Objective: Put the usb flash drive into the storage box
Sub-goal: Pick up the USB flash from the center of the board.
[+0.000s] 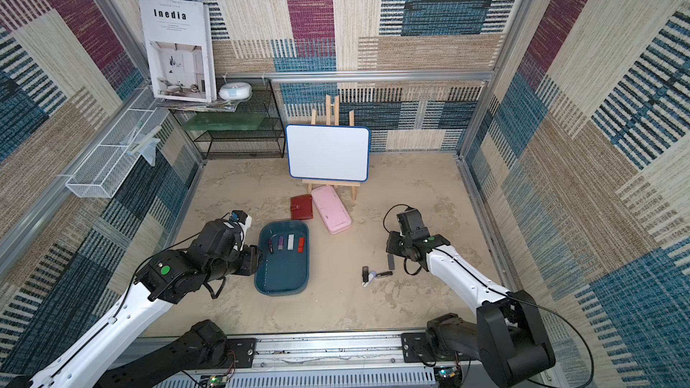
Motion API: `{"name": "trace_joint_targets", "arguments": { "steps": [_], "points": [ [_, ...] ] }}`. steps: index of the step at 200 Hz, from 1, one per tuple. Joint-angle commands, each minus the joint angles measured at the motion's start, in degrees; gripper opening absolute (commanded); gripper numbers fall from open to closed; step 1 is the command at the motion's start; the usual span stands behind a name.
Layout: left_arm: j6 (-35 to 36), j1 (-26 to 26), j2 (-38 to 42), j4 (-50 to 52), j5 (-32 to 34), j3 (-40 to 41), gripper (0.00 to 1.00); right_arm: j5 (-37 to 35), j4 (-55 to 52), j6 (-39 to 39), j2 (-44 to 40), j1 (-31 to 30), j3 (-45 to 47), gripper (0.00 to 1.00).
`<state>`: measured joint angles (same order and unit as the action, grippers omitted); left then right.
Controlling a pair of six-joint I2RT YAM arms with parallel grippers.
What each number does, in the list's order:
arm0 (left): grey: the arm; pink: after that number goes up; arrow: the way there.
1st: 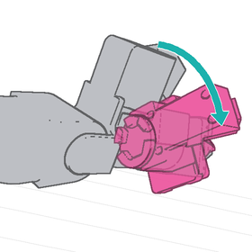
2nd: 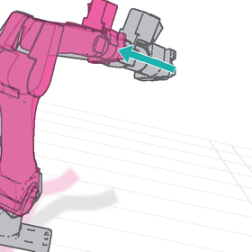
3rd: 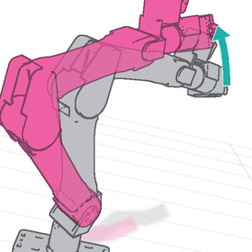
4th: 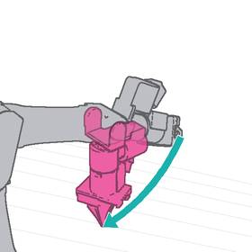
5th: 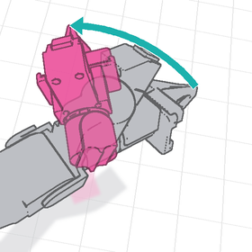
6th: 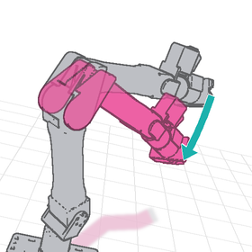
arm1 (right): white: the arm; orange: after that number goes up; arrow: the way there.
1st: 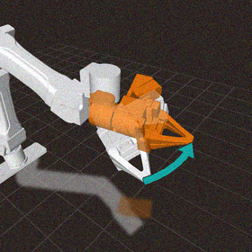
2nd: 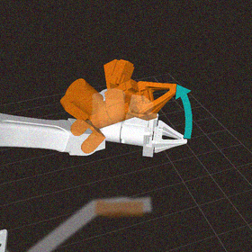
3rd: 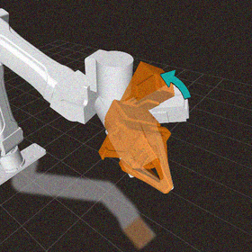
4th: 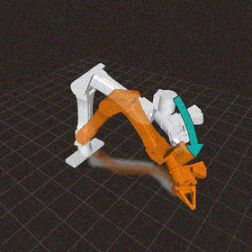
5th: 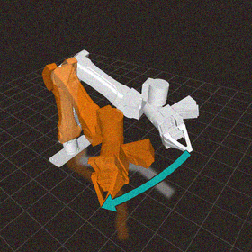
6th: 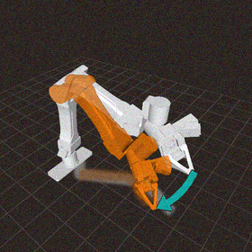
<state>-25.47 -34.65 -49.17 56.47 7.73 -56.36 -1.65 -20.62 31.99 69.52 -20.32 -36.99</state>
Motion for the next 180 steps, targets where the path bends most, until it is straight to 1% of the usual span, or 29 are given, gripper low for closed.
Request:
{"name": "trace_joint_targets", "arguments": {
  "steps": [1, 45, 68, 84, 180],
  "points": [
    [1.1, 0.1, 0.8, -0.4, -0.2, 0.4, 0.54, 0.3, -6.5, 0.8, 1.2, -1.4, -0.6, 0.53],
    [0.9, -0.1, 2.7, -0.9, -0.1, 1.2, 0.55, -2.7, -9.1, 2.0, 5.8, -3.9, -1.9, 0.53],
    [0.8, -0.1, 3.1, -0.9, -0.2, 1.2, 0.55, -3.2, -8.7, 1.8, 7.8, -4.8, -2.2, 0.53],
    [0.7, 0.0, 3.2, -0.9, 0.0, 1.3, 0.55, -4.8, -8.9, 1.8, 9.3, -5.3, -2.5, 0.52],
    [0.7, 0.0, 3.6, -0.9, 0.5, 1.4, 0.55, -7.9, -8.6, 1.5, 17.7, -8.7, -5.2, 0.37]
  ]
}}
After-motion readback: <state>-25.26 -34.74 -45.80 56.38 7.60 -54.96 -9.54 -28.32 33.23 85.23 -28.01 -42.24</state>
